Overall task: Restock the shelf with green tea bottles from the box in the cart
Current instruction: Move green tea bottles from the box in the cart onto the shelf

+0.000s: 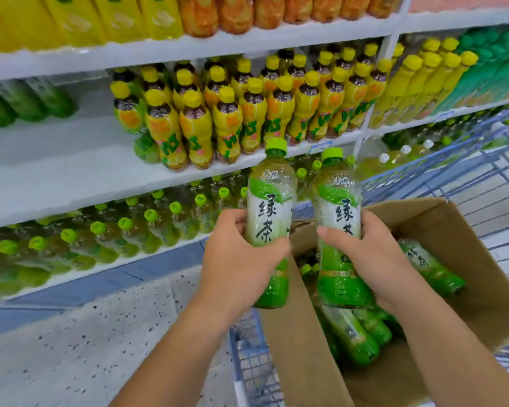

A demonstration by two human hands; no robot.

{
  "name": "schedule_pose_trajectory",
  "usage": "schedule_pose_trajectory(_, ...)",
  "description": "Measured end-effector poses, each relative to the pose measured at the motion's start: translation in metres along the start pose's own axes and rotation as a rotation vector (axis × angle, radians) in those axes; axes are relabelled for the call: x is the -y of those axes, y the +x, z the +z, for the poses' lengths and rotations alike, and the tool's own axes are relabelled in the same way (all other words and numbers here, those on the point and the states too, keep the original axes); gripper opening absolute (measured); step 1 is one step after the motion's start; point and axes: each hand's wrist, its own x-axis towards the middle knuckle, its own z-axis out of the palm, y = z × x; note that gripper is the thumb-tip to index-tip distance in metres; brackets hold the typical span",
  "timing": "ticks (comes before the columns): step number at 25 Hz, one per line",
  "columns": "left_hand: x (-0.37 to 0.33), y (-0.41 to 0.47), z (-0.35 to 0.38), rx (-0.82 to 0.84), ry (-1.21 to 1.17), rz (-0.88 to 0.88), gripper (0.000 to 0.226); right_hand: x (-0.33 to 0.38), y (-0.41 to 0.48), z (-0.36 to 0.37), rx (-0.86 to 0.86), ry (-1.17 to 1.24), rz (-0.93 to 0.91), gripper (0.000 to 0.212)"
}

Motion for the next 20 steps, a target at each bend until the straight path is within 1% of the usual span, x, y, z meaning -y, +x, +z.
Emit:
schedule_pose_trajectory(4,0.02,0.012,-0.104,-0.15,-0.016,0.039,0.047,0.033,-0.015,0.092,0.157,-0.038,-0.027,0.038)
schedule_pose_trajectory(7,0.042,0.017,-0.174,-0.212,0.024,0.046,0.052,0.045,-0.029,0.16,0.246,-0.106,-0.029,0.036)
schedule_pose_trajectory(11,0.079,0.029,-0.273,-0.29,0.066,0.048,0.053,0.049,-0.04,0.265,0.293,-0.132,-0.007,0.043)
schedule_pose_trajectory(13,0.099,0.038,-0.314,-0.325,0.099,0.039,0.053,0.047,-0.04,0.313,0.301,-0.122,0.024,0.043)
schedule_pose_trajectory(17,0.127,0.07,-0.364,-0.379,0.155,0.03,0.055,0.046,-0.02,0.378,0.307,-0.143,0.001,0.031)
schedule_pose_trajectory(20,0.133,0.108,-0.38,-0.381,0.177,0.024,0.055,0.056,0.014,0.412,0.301,-0.177,-0.068,0.035)
